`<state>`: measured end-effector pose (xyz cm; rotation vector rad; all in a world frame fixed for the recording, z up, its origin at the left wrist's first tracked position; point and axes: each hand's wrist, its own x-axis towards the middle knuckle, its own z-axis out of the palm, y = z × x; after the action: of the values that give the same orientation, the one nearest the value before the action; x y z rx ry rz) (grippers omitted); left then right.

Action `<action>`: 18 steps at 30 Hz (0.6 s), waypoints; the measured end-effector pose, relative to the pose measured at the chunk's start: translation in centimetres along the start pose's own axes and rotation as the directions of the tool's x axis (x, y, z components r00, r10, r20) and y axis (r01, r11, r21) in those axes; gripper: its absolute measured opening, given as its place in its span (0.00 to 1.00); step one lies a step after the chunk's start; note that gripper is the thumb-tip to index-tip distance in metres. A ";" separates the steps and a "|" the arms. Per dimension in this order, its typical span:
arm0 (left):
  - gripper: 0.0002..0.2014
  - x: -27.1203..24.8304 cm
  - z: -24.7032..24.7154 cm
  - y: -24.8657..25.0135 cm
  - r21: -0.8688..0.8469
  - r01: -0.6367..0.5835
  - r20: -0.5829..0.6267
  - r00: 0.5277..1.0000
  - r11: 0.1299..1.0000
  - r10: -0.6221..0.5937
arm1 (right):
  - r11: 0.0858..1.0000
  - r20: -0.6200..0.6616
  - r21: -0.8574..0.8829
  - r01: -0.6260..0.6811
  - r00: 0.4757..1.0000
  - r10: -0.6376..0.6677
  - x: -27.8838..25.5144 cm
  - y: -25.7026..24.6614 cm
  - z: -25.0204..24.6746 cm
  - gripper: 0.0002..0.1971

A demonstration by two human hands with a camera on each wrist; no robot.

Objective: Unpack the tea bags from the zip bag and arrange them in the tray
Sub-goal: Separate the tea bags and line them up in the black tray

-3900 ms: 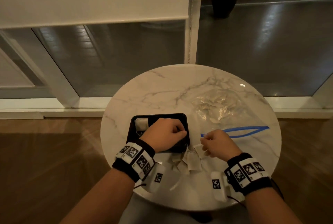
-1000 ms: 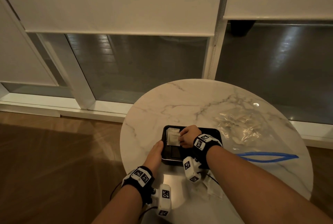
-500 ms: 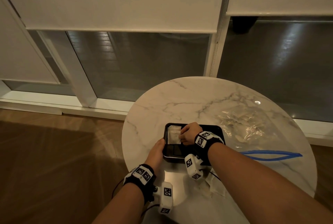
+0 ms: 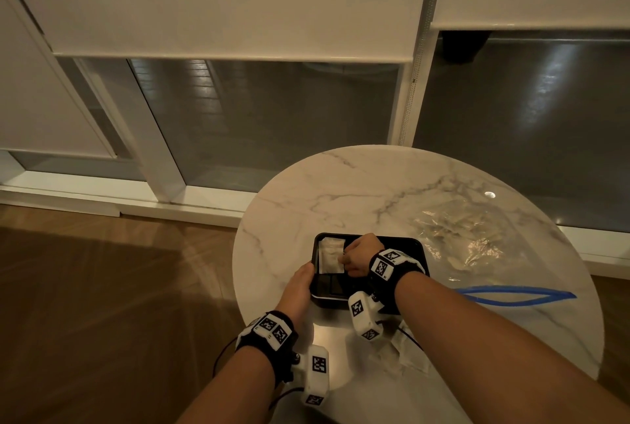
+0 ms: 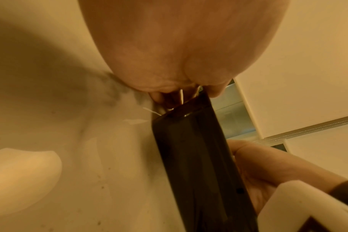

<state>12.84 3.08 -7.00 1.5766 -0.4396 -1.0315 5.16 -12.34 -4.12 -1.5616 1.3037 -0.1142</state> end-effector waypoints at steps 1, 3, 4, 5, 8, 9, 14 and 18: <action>0.18 -0.1 0.0 0.1 -0.010 0.015 0.005 1.000 1.000 -0.015 | 1.000 0.006 0.010 -0.005 1.000 0.005 -0.2 -0.1 -0.1 0.06; 0.18 -0.3 0.1 0.3 0.010 0.009 0.004 1.000 1.000 -0.009 | 1.000 0.006 0.008 -0.001 1.000 0.001 -0.3 -0.2 -0.1 0.06; 0.18 -0.3 0.1 0.3 0.028 -0.002 -0.001 1.000 1.000 0.002 | 1.000 0.005 -0.009 0.001 1.000 -0.001 -0.2 -0.1 -0.1 0.05; 0.18 -0.4 0.0 0.3 0.042 -0.010 0.000 1.000 0.999 0.010 | 1.000 0.008 -0.025 0.001 1.000 0.000 -0.1 -0.1 -0.1 0.06; 0.18 -0.6 0.1 0.4 0.026 -0.011 -0.001 1.000 1.000 0.011 | 0.998 0.029 -0.062 -0.002 1.000 0.004 0.2 0.1 0.0 0.10; 0.18 -0.7 0.1 0.4 0.013 -0.002 -0.003 1.000 1.000 0.002 | 0.997 0.030 -0.074 -0.004 1.000 0.006 0.2 0.2 0.0 0.11; 0.18 -0.6 0.1 0.4 0.019 -0.008 0.006 1.000 1.000 0.008 | 0.994 0.019 -0.108 -0.009 1.000 0.011 0.3 0.6 -0.1 0.13; 0.19 -0.7 0.2 0.5 0.056 -0.029 0.026 0.999 0.998 0.028 | 0.992 0.047 -0.130 0.007 0.999 -0.001 0.2 0.5 0.0 0.14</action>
<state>12.42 3.38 -6.31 1.6037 -0.5110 -1.0261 4.85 -12.44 -4.59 -1.6673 1.2924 0.0052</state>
